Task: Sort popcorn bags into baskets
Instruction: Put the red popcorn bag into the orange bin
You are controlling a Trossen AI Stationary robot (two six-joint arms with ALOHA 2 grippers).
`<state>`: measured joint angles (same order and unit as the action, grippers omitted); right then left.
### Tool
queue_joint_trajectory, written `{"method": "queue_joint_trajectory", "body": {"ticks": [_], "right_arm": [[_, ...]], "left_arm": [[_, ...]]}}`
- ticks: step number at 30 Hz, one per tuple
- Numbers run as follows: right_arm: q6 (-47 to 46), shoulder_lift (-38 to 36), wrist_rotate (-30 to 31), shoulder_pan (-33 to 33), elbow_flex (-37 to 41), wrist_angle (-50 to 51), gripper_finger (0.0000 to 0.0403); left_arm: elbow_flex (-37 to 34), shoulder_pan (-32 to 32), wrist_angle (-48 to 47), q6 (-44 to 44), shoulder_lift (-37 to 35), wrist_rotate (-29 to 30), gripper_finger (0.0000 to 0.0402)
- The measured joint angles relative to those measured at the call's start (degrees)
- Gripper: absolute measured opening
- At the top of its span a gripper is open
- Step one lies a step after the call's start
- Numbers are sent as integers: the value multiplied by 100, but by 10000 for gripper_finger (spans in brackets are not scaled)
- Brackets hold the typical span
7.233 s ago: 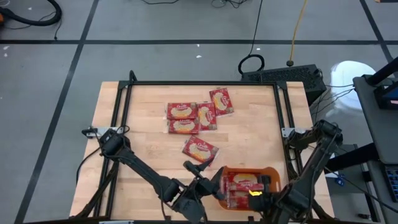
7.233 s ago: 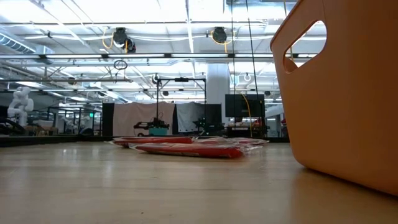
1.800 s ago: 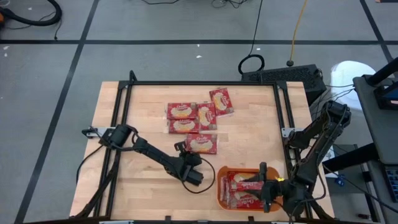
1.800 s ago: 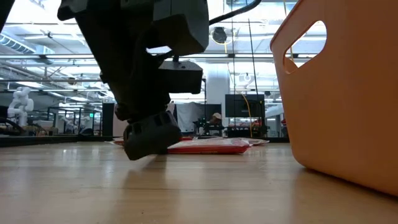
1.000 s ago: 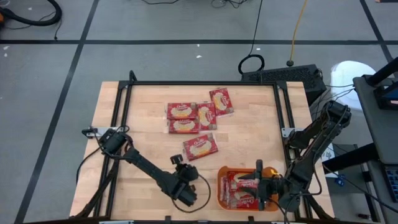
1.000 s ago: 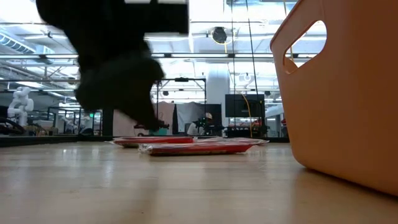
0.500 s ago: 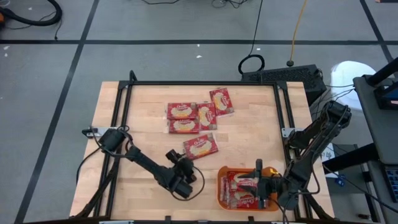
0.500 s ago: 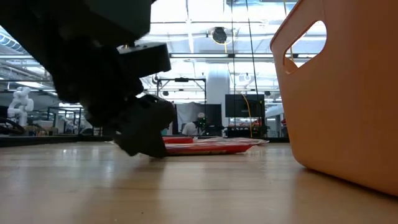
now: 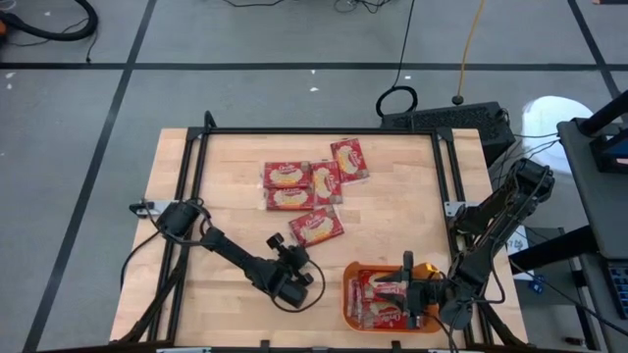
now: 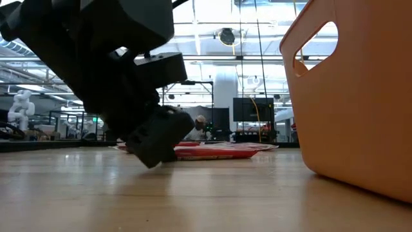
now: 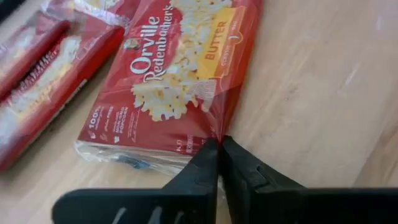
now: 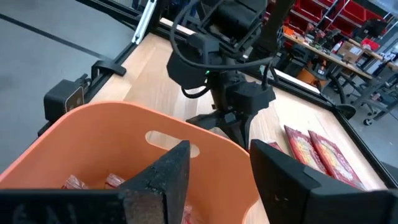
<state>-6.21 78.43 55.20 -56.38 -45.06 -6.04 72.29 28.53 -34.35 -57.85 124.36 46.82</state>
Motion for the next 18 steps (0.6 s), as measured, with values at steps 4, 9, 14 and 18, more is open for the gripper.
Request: {"method": "queue_joint_trajectory", "body": {"ticks": [4,9,14,18], "right_arm": [[-21,0,8,7,2,0,160],[-321,0,42,127,0,-7,160],[-763,0,43,316,0,-7,160],[-826,0,56,361,0,-7,160]], "left_arm": [[397,-1,-371,132,41,155,6],[1077,-31,-1021,272,55,499,3],[1654,-28,-1467,542,46,961,2],[2123,-39,-1984,320,42,1166,2]]}}
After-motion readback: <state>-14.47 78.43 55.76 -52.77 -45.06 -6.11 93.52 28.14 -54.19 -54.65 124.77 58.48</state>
